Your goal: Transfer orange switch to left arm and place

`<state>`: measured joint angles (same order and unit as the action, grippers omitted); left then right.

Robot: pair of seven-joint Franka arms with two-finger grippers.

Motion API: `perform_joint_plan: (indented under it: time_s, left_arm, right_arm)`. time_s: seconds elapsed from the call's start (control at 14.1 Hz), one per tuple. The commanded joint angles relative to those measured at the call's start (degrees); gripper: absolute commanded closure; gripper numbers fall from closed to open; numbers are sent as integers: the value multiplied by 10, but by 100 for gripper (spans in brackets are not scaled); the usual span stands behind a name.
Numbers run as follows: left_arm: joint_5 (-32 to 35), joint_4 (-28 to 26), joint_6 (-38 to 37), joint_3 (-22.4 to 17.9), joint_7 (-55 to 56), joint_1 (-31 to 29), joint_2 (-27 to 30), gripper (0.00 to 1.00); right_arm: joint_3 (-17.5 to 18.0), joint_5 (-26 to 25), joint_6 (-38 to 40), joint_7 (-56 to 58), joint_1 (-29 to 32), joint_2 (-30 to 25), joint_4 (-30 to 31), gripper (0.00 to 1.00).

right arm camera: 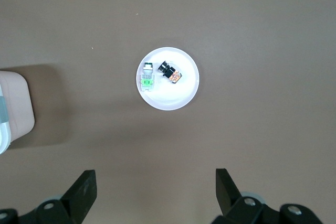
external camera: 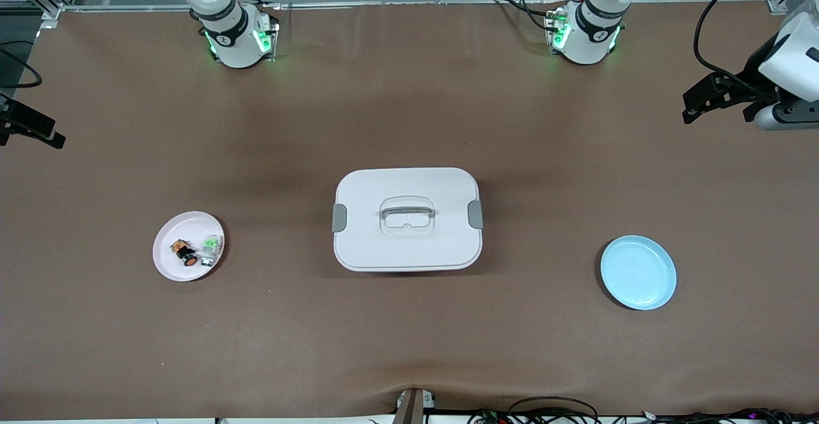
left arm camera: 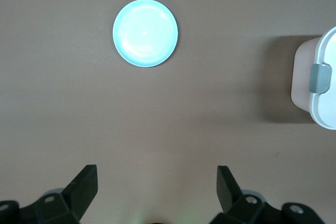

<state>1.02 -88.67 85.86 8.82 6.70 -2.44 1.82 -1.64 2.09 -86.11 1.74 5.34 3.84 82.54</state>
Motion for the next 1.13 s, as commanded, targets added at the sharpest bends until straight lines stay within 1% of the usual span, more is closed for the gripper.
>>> perform_joint_plan:
  time_s: [0.0, 0.14, 0.28, 0.49, 0.57, 0.85, 1.06]
  left_arm:
    - [-8, 3, -9, -1, -6, 0, 3, 0]
    - [-6, 2, -9, -1, -6, 1, 4, 0]
    - [-4, 0, -8, 0, -6, 2, 4, 0]
    - [-4, 0, -9, 0, -6, 2, 4, 0]
    - [-3, 0, -8, 0, -6, 2, 4, 0]
    - [-3, -1, -8, 0, -6, 2, 4, 0]
    - [-3, -1, -8, 0, -6, 2, 4, 0]
  right_arm:
    - [6, 9, 0, 5, 14, 3, -9, 0]
    - [6, 7, -2, 5, 16, 8, -8, 0]
    - [6, -2, -10, 6, 17, 28, -9, 0]
    - [6, -2, -17, 6, 21, 86, -8, 0]
    - [6, -2, -21, 6, 28, 94, -9, 0]
    - [5, -2, -76, -2, 46, 121, -2, 0]
    - [6, 6, -107, -9, 63, 157, 4, 0]
